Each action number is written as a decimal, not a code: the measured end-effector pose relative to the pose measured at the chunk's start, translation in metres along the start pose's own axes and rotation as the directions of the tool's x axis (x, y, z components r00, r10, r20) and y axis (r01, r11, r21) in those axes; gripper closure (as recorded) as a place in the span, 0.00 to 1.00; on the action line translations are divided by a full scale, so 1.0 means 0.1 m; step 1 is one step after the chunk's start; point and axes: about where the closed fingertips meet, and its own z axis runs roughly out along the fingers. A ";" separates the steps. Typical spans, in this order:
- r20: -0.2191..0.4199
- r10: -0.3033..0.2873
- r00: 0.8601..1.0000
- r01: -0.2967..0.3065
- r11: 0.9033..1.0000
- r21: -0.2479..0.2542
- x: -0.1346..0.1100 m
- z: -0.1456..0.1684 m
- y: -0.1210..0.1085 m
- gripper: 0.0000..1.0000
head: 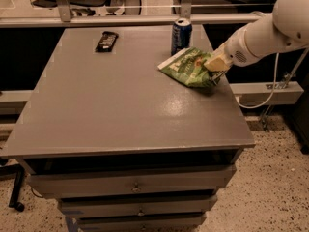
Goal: Move green jalapeno chip bag near pepsi can
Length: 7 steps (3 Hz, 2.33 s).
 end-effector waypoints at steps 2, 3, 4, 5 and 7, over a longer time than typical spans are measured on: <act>-0.004 0.037 0.999 -0.036 0.998 0.052 0.16 0.16 -0.44 0.83; -0.008 0.057 0.998 -0.056 0.997 0.045 0.21 0.26 -0.49 0.59; -0.008 0.068 0.998 -0.068 0.997 0.032 0.22 0.32 -0.50 0.36; -0.008 0.076 0.997 -0.076 0.997 0.017 0.21 0.36 -0.49 0.12; 0.012 0.081 0.997 -0.081 0.997 0.005 0.12 0.27 -0.50 0.00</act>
Offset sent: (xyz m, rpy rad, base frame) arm 0.0568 -0.0446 -0.0132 0.0106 -0.0243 -0.0960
